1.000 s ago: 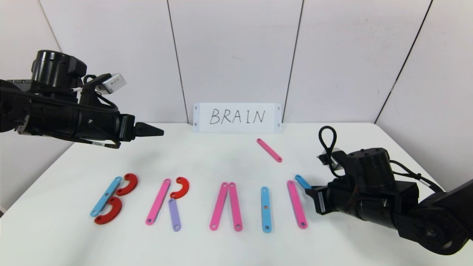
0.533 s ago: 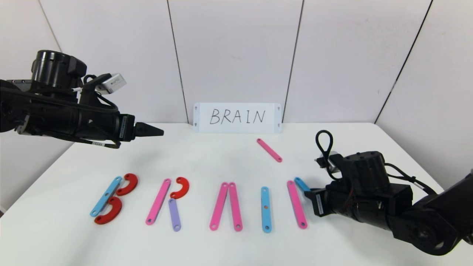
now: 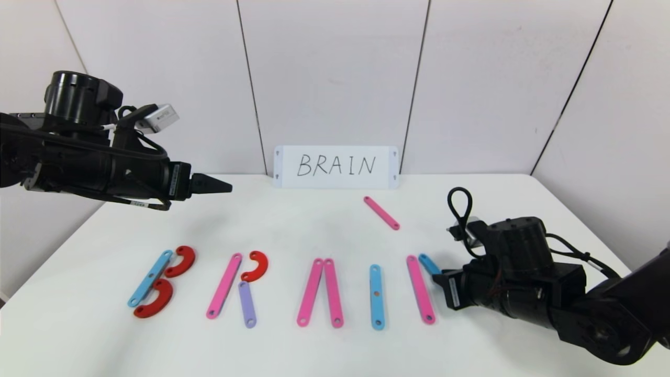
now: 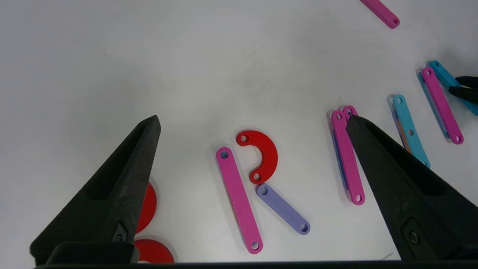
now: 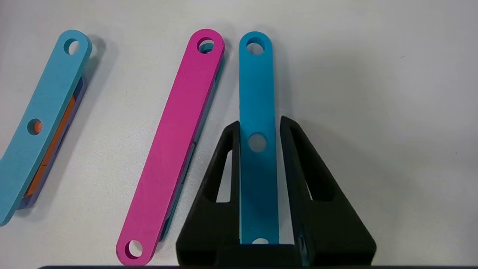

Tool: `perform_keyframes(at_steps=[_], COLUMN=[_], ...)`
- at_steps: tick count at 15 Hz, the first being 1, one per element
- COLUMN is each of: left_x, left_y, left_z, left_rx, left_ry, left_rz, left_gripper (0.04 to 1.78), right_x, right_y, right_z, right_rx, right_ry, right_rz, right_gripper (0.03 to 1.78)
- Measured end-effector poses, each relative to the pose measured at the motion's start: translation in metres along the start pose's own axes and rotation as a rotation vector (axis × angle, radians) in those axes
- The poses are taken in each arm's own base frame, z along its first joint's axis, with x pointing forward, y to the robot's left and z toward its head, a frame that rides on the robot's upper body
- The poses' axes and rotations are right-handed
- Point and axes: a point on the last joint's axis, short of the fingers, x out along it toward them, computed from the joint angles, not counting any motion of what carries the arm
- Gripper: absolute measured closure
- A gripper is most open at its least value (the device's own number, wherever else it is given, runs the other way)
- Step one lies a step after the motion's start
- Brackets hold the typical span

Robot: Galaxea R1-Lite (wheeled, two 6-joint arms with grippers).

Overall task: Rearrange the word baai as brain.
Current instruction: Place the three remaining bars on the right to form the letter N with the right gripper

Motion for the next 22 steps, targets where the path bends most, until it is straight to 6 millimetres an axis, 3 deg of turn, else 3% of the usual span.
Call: perform_keyframes(at_steps=[2, 7, 10, 14, 22], left_x=[0.0, 0.001, 0.001, 0.001, 0.001], left_y=[0.0, -0.001, -0.002, -0.002, -0.002], left_z=[0.0, 0.0, -0.001, 0.0, 0.0], left_rx=[-0.001, 0.0, 0.001, 0.002, 0.004], left_ry=[0.0, 0.003, 0.005, 0.003, -0.001], left_rz=[0.0, -0.004, -0.006, -0.006, -0.004], left_gripper=[0.09, 0.09, 0.09, 0.09, 0.09], right_x=[0.0, -0.002, -0.002, 0.003, 0.027], right_y=[-0.002, -0.007, -0.007, -0.005, 0.004], right_z=[0.001, 0.002, 0.01, 0.031, 0.106], right_rx=[0.004, 0.015, 0.022, 0.008, -0.033], right_ry=[-0.004, -0.013, -0.058, -0.11, -0.135], right_rz=[-0.005, -0.019, -0.017, -0.011, 0.001], right_gripper=[1.21, 0.41, 0.13, 0.08, 0.08])
